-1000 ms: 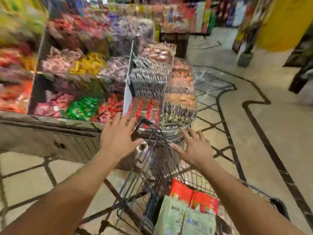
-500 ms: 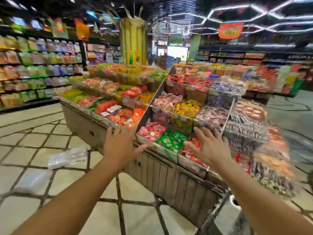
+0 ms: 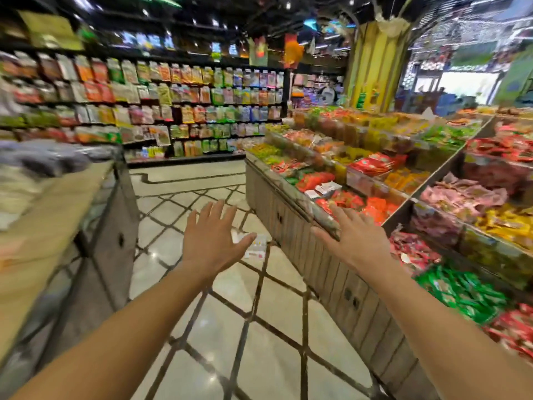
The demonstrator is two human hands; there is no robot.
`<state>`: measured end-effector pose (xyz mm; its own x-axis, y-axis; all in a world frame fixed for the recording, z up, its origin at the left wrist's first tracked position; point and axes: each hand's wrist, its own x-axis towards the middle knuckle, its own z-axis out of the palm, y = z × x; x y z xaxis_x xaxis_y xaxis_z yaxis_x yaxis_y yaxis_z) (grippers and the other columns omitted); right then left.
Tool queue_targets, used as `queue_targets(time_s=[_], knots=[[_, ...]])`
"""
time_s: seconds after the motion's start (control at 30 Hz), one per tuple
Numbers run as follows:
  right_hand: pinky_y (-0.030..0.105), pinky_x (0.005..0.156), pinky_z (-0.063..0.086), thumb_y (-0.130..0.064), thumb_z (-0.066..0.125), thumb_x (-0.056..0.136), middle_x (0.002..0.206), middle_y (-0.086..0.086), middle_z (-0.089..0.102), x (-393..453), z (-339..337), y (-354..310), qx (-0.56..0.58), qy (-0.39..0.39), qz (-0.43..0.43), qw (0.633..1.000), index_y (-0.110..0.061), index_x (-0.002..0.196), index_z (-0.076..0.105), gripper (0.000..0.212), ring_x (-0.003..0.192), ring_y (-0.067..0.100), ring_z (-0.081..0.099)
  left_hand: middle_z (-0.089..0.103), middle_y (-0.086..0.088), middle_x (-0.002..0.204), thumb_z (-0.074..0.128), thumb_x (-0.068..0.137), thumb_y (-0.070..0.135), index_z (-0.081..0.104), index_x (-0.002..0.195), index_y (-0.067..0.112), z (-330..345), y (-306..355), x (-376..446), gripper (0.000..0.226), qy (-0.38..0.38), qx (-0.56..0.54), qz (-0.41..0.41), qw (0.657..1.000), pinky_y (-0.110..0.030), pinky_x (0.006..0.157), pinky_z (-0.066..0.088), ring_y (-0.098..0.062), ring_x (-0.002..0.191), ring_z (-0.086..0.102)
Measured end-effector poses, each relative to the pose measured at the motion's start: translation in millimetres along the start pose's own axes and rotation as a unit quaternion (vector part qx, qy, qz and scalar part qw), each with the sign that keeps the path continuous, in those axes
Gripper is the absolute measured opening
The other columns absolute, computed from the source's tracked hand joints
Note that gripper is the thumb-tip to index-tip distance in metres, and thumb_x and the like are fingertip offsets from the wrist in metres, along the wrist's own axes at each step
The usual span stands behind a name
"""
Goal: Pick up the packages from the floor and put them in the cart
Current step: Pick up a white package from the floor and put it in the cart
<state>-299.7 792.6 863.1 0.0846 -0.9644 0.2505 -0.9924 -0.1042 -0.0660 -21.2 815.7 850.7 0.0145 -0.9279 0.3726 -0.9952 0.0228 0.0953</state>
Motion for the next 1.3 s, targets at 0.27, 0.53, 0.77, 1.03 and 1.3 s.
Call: queue_targets(time_s=[0.27, 0.53, 0.77, 1.03, 1.3], knots=[[0.051, 0.113, 0.044, -0.095, -0.006, 0.073, 0.163, 0.004, 0.042, 147.4, 66.8, -56.5, 0.025, 0.008, -0.076, 0.997, -0.033, 0.165, 0.024, 0.115, 0.147, 0.036, 0.041, 0.034, -0.005, 0.168, 0.030, 0.090, 0.080, 0.036, 0.160, 0.028, 52.3, -66.8, 107.8, 0.088, 0.002, 0.038, -0.061, 0.997, -0.050, 0.125, 0.023, -0.029, 0.154, 0.030], [0.049, 0.108, 0.047, -0.090, 0.008, 0.085, 0.158, 0.003, 0.047, 312.8, 110.7, -83.3, 0.006, 0.003, -0.144, 0.990, -0.032, 0.164, 0.026, 0.100, 0.140, 0.034, 0.048, 0.048, -0.010, 0.159, 0.034, 0.090, 0.076, 0.048, 0.154, 0.025, 92.8, -120.0, 221.7, 0.083, 0.028, 0.031, -0.104, 0.994, -0.052, 0.122, 0.031, -0.031, 0.148, 0.041], [0.048, 0.103, 0.049, -0.086, 0.018, 0.088, 0.158, 0.002, 0.047, 418.6, 152.7, -148.3, 0.030, -0.013, -0.182, 0.983, -0.031, 0.162, 0.029, 0.093, 0.141, 0.036, 0.047, 0.047, -0.007, 0.160, 0.024, 0.086, 0.079, 0.046, 0.155, 0.026, 140.4, -190.4, 302.1, 0.090, 0.013, 0.046, -0.147, 0.988, -0.052, 0.121, 0.030, -0.030, 0.149, 0.039], [0.049, 0.103, 0.049, -0.083, 0.027, 0.095, 0.158, 0.003, 0.047, 558.1, 215.0, -249.0, 0.020, -0.017, -0.202, 0.979, -0.031, 0.163, 0.026, 0.086, 0.142, 0.034, 0.046, 0.052, -0.006, 0.154, 0.021, 0.086, 0.081, 0.048, 0.153, 0.027, 207.6, -310.3, 404.9, 0.091, 0.004, 0.046, -0.167, 0.985, -0.049, 0.118, 0.034, -0.029, 0.145, 0.043], [0.049, 0.104, 0.047, -0.083, 0.028, 0.093, 0.158, 0.003, 0.046, 690.8, 255.0, -343.6, 0.041, -0.036, -0.187, 0.981, -0.032, 0.162, 0.027, 0.085, 0.143, 0.034, 0.045, 0.042, -0.006, 0.163, 0.028, 0.087, 0.077, 0.045, 0.156, 0.027, 254.7, -413.6, 532.6, 0.087, -0.017, 0.012, -0.183, 0.983, -0.049, 0.122, 0.027, -0.029, 0.151, 0.036]])
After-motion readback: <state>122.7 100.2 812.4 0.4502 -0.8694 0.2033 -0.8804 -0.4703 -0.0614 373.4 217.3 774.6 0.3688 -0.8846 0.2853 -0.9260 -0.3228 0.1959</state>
